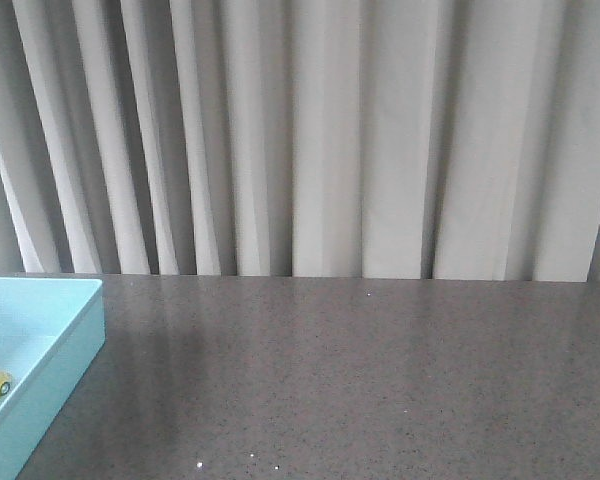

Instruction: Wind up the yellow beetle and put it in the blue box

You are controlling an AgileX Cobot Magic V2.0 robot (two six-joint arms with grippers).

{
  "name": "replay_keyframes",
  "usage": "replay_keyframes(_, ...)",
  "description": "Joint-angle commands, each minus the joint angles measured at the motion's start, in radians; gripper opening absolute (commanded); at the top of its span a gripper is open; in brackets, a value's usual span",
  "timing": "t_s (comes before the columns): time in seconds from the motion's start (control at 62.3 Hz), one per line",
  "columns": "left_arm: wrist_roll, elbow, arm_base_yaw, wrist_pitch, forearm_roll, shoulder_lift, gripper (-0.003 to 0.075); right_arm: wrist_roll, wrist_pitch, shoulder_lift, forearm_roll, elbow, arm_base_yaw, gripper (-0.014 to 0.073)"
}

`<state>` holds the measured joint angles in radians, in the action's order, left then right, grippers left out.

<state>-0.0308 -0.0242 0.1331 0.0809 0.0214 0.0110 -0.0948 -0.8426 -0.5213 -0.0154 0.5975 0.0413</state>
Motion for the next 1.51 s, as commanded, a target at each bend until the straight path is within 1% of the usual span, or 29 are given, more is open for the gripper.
replay_keyframes(0.0, -0.001, 0.006, -0.005, -0.081, 0.011, 0.017, -0.0006, -0.001, 0.055, -0.006, 0.0, 0.027, -0.001, -0.0007)
replay_keyframes(0.77, -0.001, 0.009, -0.005, -0.081, 0.01, 0.016, -0.0005, -0.001, 0.055, -0.006, 0.002, 0.027, -0.001, -0.0007)
replay_keyframes(0.802, -0.001, 0.009, -0.005, -0.081, 0.01, 0.016, -0.0005, -0.001, 0.072, 0.008, -0.003, 0.014, -0.001, -0.0007)
replay_keyframes(0.882, -0.001, 0.009, -0.005, -0.081, 0.01, 0.016, -0.0005, -0.001, 0.149, 0.083, 0.015, -0.029, -0.007, -0.0007)
replay_keyframes(1.107, -0.001, 0.009, -0.005, -0.081, 0.01, 0.016, -0.0005, 0.003, 0.591, 0.306, -0.051, -0.297, -0.057, -0.0007)
replay_keyframes(1.251, -0.001, 0.009, -0.005, -0.081, 0.01, 0.016, -0.0005, 0.003, 0.792, 0.433, -0.077, -0.483, -0.057, -0.0007)
replay_keyframes(1.396, -0.001, 0.009, -0.005, -0.081, 0.01, 0.016, -0.0005, 0.003, 0.929, 0.531, -0.143, -0.626, -0.057, -0.0007)
replay_keyframes(1.412, -0.001, 0.009, -0.005, -0.081, 0.01, 0.016, -0.0005, 0.003, 0.932, 0.539, -0.15, -0.633, -0.057, -0.0007)
replay_keyframes(1.444, -0.001, 0.009, -0.005, -0.081, 0.01, 0.016, -0.0005, 0.003, 0.889, 0.545, -0.168, -0.627, -0.057, -0.0007)
replay_keyframes(1.492, -0.001, 0.009, -0.005, -0.081, 0.01, 0.016, -0.0005, 0.001, 0.89, 0.544, -0.177, -0.629, -0.054, -0.0007)
